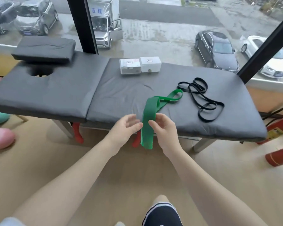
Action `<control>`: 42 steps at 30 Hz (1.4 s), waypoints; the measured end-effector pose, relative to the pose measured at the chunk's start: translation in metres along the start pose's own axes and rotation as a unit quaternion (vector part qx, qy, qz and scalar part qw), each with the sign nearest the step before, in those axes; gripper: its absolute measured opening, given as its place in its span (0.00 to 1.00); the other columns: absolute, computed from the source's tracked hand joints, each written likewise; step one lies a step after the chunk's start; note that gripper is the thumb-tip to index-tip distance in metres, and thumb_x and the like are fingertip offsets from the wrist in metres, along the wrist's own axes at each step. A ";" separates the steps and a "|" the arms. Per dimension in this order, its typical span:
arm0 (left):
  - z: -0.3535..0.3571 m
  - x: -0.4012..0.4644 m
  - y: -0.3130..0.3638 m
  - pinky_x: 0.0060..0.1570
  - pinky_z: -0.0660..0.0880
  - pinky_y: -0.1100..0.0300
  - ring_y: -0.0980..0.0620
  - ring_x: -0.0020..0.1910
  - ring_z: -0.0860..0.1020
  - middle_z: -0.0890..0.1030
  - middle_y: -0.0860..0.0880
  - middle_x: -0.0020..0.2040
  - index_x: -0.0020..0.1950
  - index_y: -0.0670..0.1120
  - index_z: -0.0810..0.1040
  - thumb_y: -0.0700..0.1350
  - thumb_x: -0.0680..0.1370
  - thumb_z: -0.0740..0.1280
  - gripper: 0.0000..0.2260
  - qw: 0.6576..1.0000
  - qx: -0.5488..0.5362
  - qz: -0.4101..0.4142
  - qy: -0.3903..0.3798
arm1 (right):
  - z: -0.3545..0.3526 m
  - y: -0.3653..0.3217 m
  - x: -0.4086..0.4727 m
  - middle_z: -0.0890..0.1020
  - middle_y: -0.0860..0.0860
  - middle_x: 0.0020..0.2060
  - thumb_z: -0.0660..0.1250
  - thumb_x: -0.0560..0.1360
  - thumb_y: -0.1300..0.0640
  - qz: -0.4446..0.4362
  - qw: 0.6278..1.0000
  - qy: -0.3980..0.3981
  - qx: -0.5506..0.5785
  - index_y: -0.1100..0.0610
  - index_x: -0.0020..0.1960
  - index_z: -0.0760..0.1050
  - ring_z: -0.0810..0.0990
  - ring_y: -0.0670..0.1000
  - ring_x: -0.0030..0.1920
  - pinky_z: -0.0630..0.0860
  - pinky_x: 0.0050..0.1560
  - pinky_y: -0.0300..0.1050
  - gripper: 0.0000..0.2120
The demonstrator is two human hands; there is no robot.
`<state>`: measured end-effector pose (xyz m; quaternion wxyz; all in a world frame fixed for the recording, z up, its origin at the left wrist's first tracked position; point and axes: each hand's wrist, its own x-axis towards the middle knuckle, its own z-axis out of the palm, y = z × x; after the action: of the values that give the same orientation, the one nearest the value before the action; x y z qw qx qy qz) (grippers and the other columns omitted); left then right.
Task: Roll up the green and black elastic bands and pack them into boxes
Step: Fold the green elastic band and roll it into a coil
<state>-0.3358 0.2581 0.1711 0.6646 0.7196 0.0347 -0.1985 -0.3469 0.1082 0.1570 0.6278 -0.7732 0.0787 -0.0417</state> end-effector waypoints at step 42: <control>-0.044 0.511 -0.066 0.68 0.63 0.53 0.45 0.71 0.65 0.64 0.43 0.74 0.75 0.45 0.55 0.49 0.76 0.67 0.32 0.925 0.234 -0.286 0.089 | -0.023 0.222 0.419 0.57 0.56 0.75 0.59 0.78 0.59 0.055 0.772 -0.321 -0.545 0.58 0.75 0.55 0.57 0.58 0.74 0.54 0.73 0.51 0.27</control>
<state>0.1232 0.1991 -0.0594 0.3862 0.8289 0.2507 -0.3177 0.0463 -0.0317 -0.0699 0.0910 -0.9487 -0.0753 0.2934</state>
